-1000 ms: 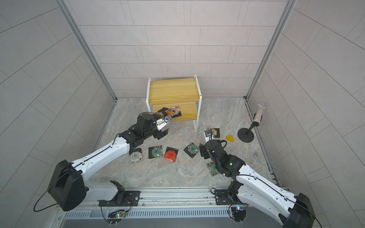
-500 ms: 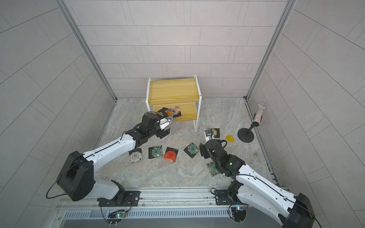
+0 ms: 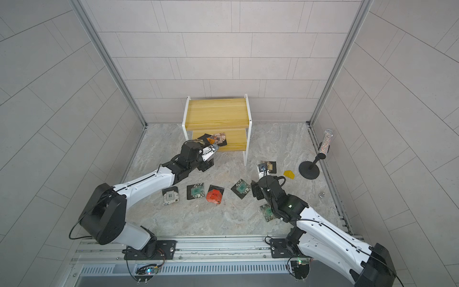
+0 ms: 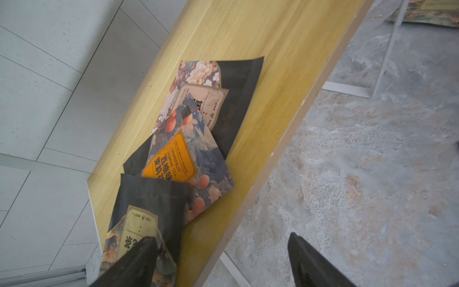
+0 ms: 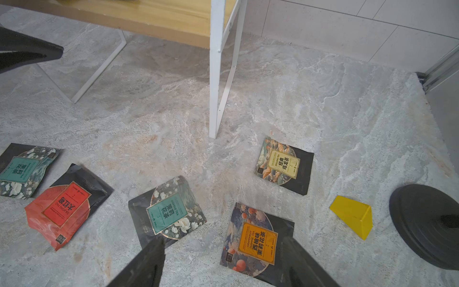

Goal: Remove the tea bags from the shelf
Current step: Pick up the tea bag from the shelf.

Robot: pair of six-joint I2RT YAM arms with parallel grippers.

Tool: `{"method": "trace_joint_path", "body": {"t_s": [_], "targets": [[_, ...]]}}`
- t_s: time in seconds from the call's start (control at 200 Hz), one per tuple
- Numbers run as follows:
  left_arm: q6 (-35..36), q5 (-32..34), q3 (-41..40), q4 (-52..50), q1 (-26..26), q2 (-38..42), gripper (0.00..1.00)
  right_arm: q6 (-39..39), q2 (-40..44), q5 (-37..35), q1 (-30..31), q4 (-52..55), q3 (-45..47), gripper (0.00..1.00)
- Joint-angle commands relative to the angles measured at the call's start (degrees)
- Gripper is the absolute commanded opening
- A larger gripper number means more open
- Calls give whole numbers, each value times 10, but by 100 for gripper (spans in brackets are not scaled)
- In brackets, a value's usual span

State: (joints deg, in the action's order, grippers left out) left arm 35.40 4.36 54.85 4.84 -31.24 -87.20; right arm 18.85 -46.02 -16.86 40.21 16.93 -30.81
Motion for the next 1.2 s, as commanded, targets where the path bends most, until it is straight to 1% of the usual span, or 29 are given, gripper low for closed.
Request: {"method": "trace_joint_path", "body": {"t_s": [0.0, 0.08, 0.135, 0.205, 0.38, 0.475, 0.68, 0.75, 0.836, 1.041, 1.196], "targets": [[-11, -1, 13, 1, 5, 0, 84, -2, 2, -2, -4, -5, 7, 78], [-13, -5, 13, -6, 4, 3, 77, -1, 1, -2, -5, -7, 8, 78], [-14, -11, 9, -8, 3, 5, 70, 0, 1, -1, -6, -10, 9, 78], [-13, -12, 8, -9, 4, 6, 63, 1, 0, -1, -8, -11, 9, 78], [-17, -12, 9, -12, 4, 8, 57, 1, 0, 2, -12, -13, 10, 78], [-17, -10, 11, -17, 4, 12, 49, 1, -1, 3, -14, -15, 9, 78], [-21, -17, 14, -28, 4, 22, 41, 2, -3, 7, -18, -18, 12, 78], [-21, -15, 14, -31, 3, 25, 34, 2, -3, 7, -19, -19, 11, 78], [-20, -13, 14, -35, 4, 29, 28, 1, -4, 8, -20, -20, 11, 78], [-21, -7, 13, -40, 4, 42, 27, 4, -7, 13, -23, -24, 12, 78], [-17, -5, 20, -43, 4, 50, 22, 5, -10, 15, -24, -26, 11, 78]]}}
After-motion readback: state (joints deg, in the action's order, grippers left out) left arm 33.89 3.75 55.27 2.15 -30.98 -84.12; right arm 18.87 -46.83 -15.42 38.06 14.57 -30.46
